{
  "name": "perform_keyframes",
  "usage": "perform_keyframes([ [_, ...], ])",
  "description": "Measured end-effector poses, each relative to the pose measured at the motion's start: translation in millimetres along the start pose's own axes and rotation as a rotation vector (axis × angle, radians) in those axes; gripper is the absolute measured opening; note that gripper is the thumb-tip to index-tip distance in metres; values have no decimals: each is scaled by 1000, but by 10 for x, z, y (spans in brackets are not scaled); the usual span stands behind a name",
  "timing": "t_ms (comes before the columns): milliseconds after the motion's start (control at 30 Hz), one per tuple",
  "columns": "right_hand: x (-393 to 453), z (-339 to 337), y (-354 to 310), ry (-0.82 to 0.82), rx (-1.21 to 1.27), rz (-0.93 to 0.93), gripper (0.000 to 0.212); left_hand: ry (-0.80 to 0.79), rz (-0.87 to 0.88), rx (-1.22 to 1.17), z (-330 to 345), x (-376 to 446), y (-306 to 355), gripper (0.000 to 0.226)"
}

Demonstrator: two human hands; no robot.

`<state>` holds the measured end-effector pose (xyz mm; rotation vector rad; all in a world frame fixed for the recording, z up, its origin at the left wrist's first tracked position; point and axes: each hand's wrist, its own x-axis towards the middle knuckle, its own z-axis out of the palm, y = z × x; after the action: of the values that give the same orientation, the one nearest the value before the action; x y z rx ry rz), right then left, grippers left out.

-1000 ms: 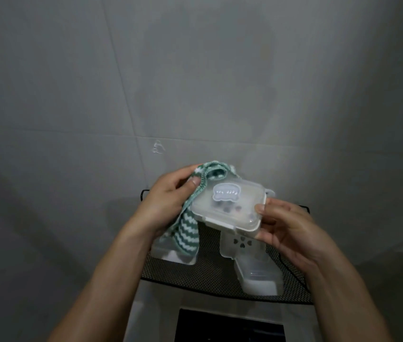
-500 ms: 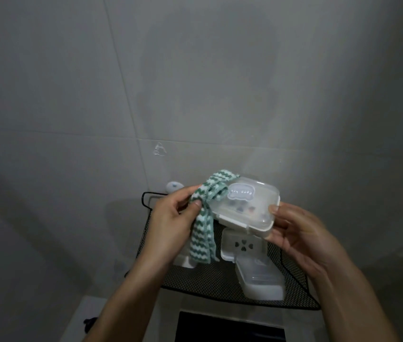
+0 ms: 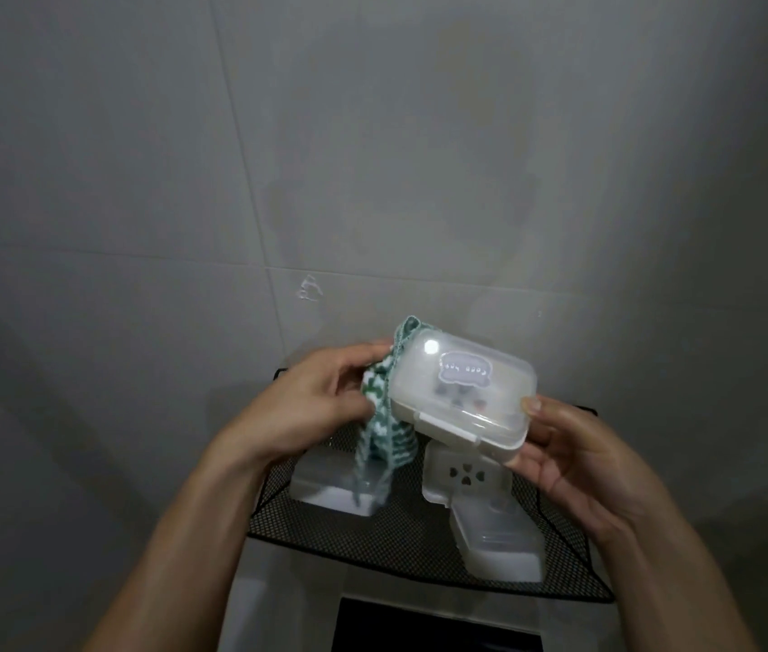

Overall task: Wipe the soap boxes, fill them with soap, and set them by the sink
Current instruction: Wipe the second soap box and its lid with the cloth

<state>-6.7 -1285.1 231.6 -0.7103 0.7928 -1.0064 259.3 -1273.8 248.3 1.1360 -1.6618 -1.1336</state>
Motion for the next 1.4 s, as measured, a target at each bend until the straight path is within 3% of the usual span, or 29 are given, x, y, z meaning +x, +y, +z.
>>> perform_keyframes([
  [33,-2,-17,-12,-2,13,2,55,-93,0,-76,-26,-23,-2,64],
  [100,-6,-27,-29,-13,26,4,51,-114,-2,-140,-38,-49,5,66],
  [367,9,99,-21,25,59,-31,45,381,150,116,271,-83,-41,38],
  [533,16,223,119,63,102,-85,37,604,99,-149,735,-126,-161,31],
  [600,24,275,196,71,109,-125,45,659,87,-253,902,-125,-147,36],
  [733,63,313,223,73,10,-163,65,613,81,-396,1125,-128,-120,46],
  [867,85,244,123,63,-116,-193,45,574,17,-500,927,-90,-153,48],
  [1033,107,131,-9,22,-198,-107,28,363,32,-343,500,-69,-227,56],
  [1133,128,49,-83,3,-286,-42,35,227,22,-287,333,-44,-225,55],
  [1300,115,16,-122,-114,-349,-40,67,247,64,-42,426,-24,-248,41],
  [1400,129,-10,-102,-84,-321,-77,57,275,79,-63,501,-80,-281,38],
])
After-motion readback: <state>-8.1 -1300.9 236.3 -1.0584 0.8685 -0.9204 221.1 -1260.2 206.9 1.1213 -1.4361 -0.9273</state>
